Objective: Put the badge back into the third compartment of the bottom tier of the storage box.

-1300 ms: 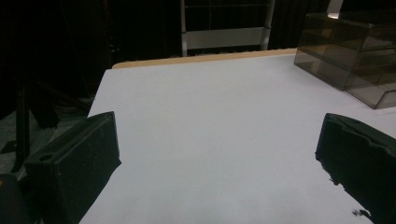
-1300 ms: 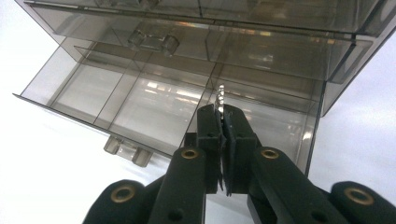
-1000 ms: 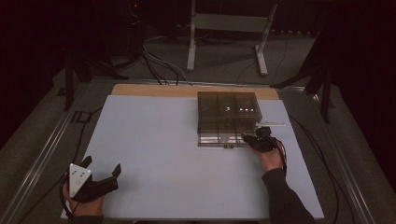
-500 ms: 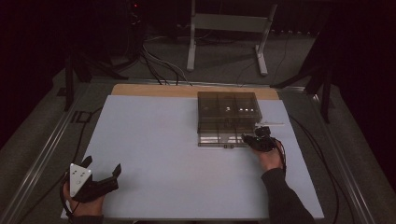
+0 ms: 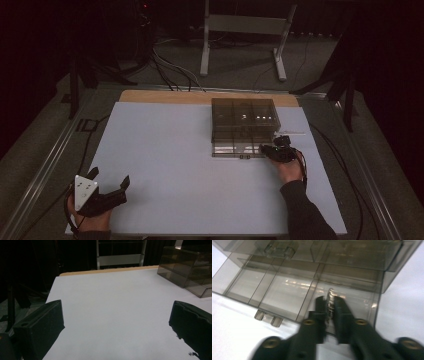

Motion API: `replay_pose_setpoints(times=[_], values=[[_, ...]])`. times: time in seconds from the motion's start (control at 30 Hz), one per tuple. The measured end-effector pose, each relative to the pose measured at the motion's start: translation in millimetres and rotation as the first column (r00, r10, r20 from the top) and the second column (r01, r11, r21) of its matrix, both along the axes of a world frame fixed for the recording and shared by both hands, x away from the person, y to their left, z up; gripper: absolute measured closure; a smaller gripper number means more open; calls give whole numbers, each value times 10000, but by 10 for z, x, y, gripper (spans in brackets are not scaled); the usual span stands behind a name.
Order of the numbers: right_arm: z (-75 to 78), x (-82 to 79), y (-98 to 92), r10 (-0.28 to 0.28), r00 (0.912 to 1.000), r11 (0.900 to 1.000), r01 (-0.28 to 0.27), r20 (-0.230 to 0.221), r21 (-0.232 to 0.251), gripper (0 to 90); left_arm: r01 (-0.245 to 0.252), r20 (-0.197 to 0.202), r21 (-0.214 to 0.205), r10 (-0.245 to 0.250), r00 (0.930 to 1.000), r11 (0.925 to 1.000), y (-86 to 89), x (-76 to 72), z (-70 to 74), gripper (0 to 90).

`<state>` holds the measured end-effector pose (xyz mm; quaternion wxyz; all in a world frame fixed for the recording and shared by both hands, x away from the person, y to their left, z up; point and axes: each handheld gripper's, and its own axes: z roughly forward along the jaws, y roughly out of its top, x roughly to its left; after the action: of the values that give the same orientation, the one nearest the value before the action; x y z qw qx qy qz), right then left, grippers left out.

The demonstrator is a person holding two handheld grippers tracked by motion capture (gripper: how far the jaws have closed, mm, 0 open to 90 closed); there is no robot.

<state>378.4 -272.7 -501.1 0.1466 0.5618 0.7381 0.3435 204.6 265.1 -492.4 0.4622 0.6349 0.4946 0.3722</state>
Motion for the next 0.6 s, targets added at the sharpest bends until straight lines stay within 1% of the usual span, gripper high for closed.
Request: replay_pose_setpoints(times=[0.17, 0.3, 0.47, 0.53, 0.6], values=[[73, -52, -9, -162, 9992, 9998, 159, 368, 95, 486, -11, -4, -1, 11, 10000, 10000, 1, 1, -1, 3], [119, -91, 1, -292, 9977, 9995, 301, 615, -133, 321, -8, -4, 5, 8, 10000, 10000, 1, 0, -1, 3], [161, -135, 41, -283, 9953, 9982, 331, 925, -500, 198, -23, -11, -23, 23, 10000, 10000, 3, 0, -2, 3], [177, -150, 54, -257, 9950, 9978, 315, 966, -590, 157, -16, -10, -16, 16, 10000, 10000, 2, 0, -2, 3], [191, -167, 61, -223, 9948, 9973, 291, 989, -677, 141, -8, -7, -10, 8, 10000, 10000, 1, 0, -2, 3]])
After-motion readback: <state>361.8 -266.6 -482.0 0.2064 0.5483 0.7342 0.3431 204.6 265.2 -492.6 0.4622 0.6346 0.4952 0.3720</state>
